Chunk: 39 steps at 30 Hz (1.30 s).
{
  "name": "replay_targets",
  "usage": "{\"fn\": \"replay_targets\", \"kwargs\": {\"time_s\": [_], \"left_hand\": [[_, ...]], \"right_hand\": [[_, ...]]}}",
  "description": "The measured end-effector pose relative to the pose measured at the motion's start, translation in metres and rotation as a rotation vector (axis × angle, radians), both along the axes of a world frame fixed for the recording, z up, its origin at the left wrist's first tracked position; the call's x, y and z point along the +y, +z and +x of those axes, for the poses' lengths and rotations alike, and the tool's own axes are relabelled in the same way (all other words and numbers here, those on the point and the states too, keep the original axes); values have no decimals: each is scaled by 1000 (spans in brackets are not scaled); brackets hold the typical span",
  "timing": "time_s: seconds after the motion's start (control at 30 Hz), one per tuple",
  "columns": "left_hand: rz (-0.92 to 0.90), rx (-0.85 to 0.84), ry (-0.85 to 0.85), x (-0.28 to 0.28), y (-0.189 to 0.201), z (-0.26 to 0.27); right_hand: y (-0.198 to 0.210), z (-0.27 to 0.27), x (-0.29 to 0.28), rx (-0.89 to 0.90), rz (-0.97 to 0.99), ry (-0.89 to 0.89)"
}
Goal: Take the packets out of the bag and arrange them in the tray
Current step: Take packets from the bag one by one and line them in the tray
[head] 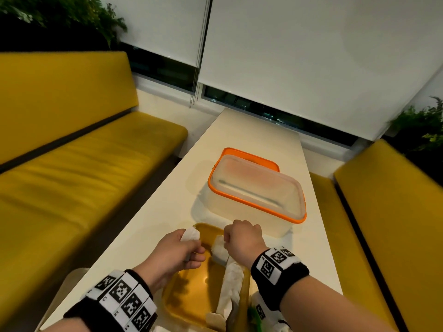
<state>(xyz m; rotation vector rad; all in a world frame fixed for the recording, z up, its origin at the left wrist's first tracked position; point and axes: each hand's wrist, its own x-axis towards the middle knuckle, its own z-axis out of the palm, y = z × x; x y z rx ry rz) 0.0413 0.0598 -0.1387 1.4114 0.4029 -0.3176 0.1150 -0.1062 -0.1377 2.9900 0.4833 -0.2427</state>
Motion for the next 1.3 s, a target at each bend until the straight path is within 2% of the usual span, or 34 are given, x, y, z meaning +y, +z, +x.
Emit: {"fn": "replay_targets", "kwargs": {"time_s": [0.13,0.3,0.57,0.67,0.77,0.87,1.07,1.13,1.3], "left_hand": [[1,21,-23,1,-1,2],[-2,36,-54,0,-1,4],[-20,66,-87,-8,5,5],[-16,44,-110,-12,4,4],[4,4,-90,-16,4,6],[14,-37,-34,-20,4,8],[112,-53,-68,-16,1,6],[149,-55,-53,-13,-2,7],[192,-63,-49,-9,-7,5]], "right_hand": [[-2,0,3,-22,-87,45],[-1,1,1,-72,-70,10],[4,-1,2,-50,-11,24],[16,-1,1,-59,225,-18],[30,-5,1,135,647,-26],[33,-12,4,250,778,-15],[27,-11,2,165,802,-38],[26,-7,-1,151,717,-51],[8,0,1,194,361,-89]]}}
